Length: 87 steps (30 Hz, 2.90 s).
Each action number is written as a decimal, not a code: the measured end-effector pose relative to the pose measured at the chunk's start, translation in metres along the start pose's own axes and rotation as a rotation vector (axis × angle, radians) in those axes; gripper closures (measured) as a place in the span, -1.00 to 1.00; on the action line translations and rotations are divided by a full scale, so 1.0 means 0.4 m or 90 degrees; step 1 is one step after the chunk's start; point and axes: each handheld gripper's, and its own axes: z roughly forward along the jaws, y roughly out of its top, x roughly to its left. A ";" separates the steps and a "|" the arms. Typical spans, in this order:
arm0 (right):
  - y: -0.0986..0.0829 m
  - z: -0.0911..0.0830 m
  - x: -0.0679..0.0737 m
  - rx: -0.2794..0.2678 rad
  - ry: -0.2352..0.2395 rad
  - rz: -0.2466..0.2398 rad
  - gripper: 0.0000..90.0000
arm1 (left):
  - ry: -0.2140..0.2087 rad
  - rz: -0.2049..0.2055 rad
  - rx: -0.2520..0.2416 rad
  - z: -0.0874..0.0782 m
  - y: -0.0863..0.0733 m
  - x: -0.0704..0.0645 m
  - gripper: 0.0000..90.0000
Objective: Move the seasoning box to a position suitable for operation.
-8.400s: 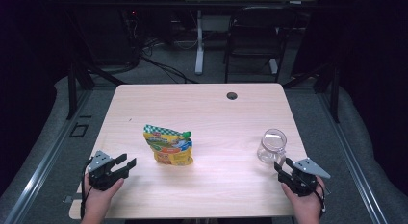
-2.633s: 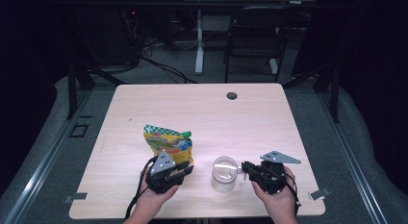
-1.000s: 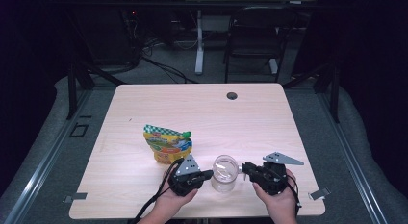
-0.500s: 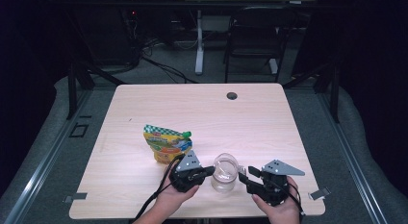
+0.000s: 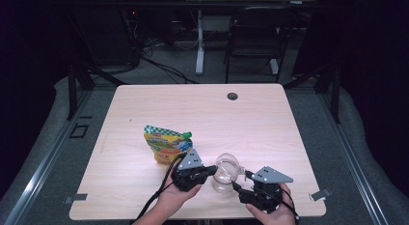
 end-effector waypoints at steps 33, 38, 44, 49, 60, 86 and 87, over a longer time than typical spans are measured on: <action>-0.001 0.016 0.028 -0.051 -0.060 -0.020 -0.11 | 0.011 0.010 0.018 0.021 -0.020 0.000 1.00; -0.005 0.013 0.023 -0.048 -0.061 -0.016 -0.07 | 0.010 0.009 0.017 0.021 -0.020 0.000 1.00; -0.004 0.000 0.015 -0.064 -0.056 0.008 0.07 | 0.006 0.010 0.023 0.021 -0.019 0.000 1.00; -0.005 -0.012 0.010 -0.075 -0.056 0.019 0.11 | 0.008 0.015 0.026 0.022 -0.020 -0.001 1.00; -0.012 -0.032 -0.009 -0.084 -0.064 0.043 0.20 | 0.009 0.016 0.023 0.024 -0.020 -0.003 1.00; -0.007 -0.003 -0.042 -0.070 -0.048 0.100 0.42 | 0.035 -0.009 0.011 -0.021 -0.027 0.020 0.95; -0.007 -0.003 -0.042 -0.070 -0.048 0.100 0.42 | 0.035 -0.009 0.011 -0.021 -0.027 0.020 0.94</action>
